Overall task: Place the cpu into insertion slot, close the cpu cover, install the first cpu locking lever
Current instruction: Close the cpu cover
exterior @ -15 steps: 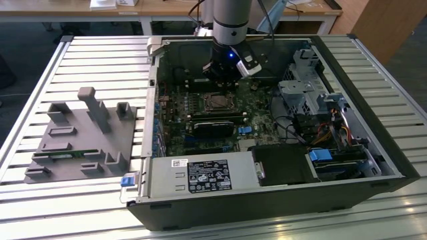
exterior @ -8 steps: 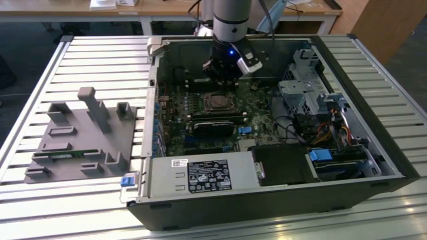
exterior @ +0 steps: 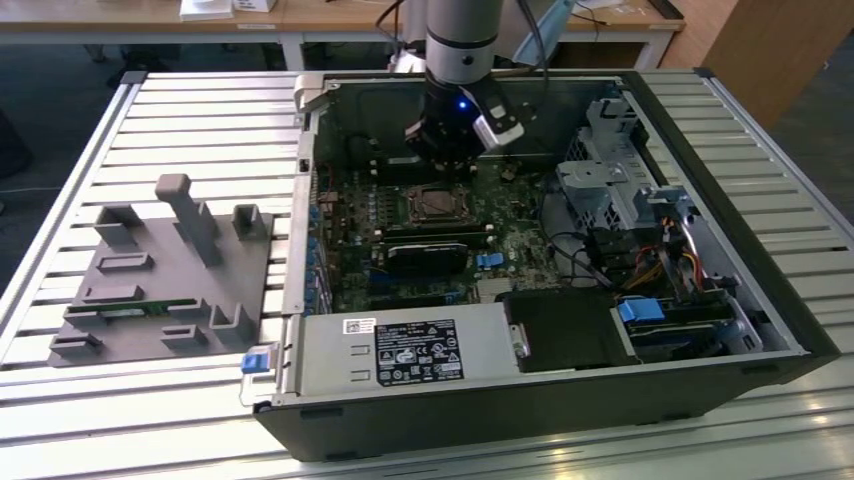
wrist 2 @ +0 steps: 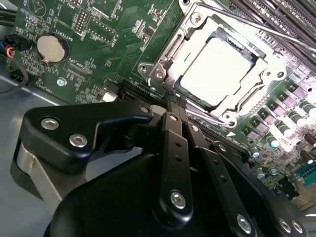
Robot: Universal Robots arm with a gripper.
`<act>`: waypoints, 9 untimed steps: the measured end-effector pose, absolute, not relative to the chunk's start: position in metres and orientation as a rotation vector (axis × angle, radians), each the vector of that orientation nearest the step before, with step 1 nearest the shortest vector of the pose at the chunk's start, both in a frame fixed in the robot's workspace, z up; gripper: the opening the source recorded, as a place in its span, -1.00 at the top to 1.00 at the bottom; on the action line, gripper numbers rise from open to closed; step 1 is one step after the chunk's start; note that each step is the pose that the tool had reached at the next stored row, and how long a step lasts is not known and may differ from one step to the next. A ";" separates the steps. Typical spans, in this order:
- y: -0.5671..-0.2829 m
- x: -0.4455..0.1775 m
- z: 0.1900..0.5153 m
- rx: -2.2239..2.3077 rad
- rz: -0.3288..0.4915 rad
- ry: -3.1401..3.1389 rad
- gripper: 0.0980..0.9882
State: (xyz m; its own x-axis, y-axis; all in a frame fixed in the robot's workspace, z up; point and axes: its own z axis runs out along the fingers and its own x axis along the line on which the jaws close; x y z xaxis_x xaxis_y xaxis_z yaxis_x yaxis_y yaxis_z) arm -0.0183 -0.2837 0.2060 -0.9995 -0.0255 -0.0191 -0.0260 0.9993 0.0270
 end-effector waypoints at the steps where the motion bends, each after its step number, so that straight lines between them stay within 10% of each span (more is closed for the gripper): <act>1: -0.284 -0.018 0.205 -0.040 0.036 3.122 0.98; 9: -0.281 -0.018 0.197 -0.041 -0.022 3.124 0.98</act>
State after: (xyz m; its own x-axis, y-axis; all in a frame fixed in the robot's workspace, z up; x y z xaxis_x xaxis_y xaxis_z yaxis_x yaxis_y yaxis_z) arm -0.0183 -0.2812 0.1969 -0.9995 -0.0263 -0.0170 -0.0261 0.9996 -0.0140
